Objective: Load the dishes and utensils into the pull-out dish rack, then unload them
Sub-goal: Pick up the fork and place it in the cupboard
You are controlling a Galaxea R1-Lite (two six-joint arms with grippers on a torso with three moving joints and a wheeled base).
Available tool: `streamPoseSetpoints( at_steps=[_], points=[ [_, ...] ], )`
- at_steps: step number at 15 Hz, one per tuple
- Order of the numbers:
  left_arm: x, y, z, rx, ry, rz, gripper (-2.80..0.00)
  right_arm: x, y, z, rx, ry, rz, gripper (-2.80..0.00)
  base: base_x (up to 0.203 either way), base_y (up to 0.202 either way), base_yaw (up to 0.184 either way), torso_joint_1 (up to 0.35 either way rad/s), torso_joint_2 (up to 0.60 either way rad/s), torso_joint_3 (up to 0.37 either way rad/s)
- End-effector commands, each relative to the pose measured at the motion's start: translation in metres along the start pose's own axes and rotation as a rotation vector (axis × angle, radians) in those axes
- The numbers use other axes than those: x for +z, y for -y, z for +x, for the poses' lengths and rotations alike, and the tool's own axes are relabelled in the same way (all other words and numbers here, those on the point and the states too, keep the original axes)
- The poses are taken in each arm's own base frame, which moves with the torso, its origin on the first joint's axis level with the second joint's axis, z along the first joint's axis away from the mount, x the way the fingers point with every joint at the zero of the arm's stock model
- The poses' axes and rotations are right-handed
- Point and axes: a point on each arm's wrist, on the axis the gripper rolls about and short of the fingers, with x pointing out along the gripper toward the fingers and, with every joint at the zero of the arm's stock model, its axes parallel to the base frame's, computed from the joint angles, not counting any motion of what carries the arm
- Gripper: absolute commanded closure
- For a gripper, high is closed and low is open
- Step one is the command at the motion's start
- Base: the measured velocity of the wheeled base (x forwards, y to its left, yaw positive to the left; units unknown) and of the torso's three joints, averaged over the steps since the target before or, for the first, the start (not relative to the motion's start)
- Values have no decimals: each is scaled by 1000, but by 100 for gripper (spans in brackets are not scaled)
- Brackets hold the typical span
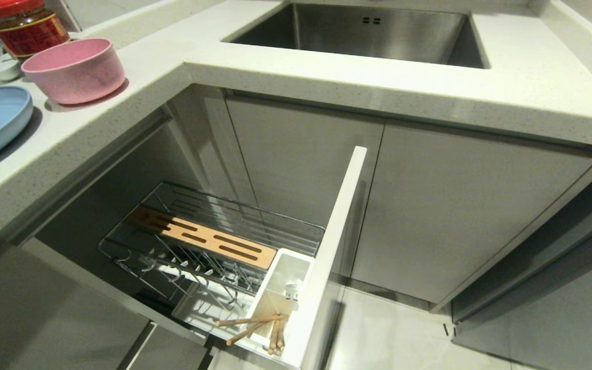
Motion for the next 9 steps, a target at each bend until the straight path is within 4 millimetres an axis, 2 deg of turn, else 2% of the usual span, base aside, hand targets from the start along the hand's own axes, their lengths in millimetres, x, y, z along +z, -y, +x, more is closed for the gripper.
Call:
streamPoseSetpoints(
  at_steps=[1,7,9],
  points=[
    [-1,0,0,-3,-5,0,0,-7,0,1,0,-24,0,0,0,0,0,0,0,0],
    [-1,3,-1,-12,-2,6,0,-7,0,1,0,-25,0,0,0,0,0,0,0,0],
    [-1,7,-12,-8,31,10,0,-7,0,1,0,-24,0,0,0,0,0,0,0,0]
  ],
)
